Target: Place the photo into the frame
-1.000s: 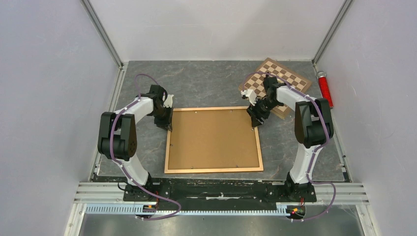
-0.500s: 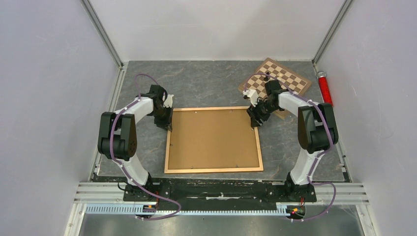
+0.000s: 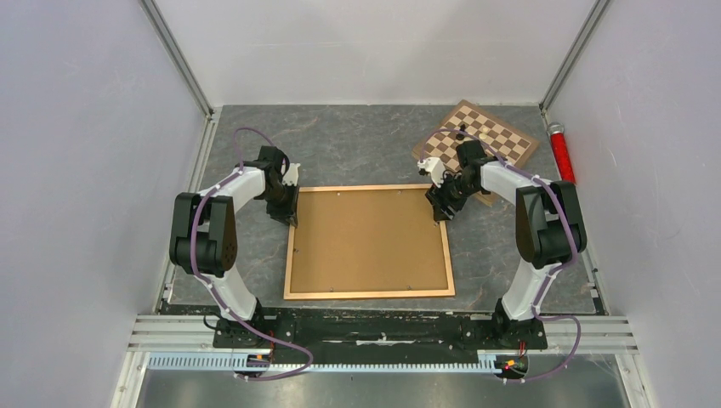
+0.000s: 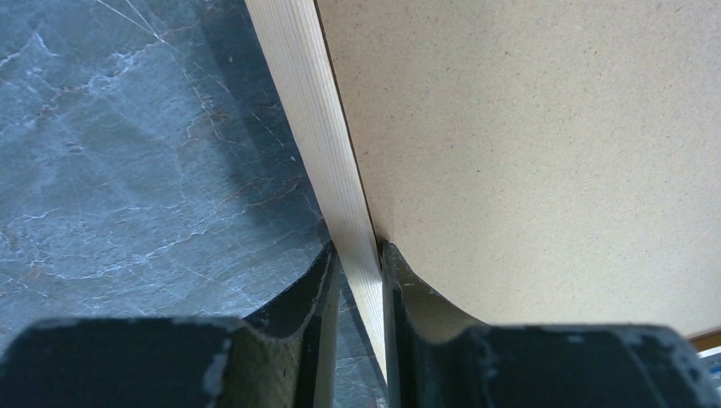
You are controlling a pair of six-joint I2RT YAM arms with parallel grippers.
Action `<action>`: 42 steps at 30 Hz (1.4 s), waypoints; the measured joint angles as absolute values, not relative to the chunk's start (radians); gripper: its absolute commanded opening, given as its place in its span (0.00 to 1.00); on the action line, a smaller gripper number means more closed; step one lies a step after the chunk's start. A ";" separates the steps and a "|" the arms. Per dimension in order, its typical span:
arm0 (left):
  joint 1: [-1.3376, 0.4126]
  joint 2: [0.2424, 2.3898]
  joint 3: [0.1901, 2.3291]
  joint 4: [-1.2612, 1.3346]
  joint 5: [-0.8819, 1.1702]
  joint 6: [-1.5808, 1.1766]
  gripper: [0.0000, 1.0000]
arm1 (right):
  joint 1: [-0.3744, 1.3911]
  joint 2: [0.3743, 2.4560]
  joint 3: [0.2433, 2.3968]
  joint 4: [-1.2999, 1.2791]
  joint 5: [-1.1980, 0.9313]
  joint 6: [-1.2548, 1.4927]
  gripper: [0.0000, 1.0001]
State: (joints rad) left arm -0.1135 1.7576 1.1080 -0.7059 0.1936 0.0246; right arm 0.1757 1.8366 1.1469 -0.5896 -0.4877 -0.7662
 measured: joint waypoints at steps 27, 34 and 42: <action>-0.104 1.759 1.111 -0.703 0.205 0.020 0.03 | 0.117 1.854 1.159 -0.529 -0.530 -0.482 0.62; -0.099 1.763 1.121 -0.682 0.203 0.020 0.24 | 0.114 1.799 1.076 -0.435 -0.505 -0.363 0.60; -0.097 1.774 1.154 -0.670 0.202 0.020 0.58 | 0.114 1.766 1.021 -0.381 -0.497 -0.299 0.40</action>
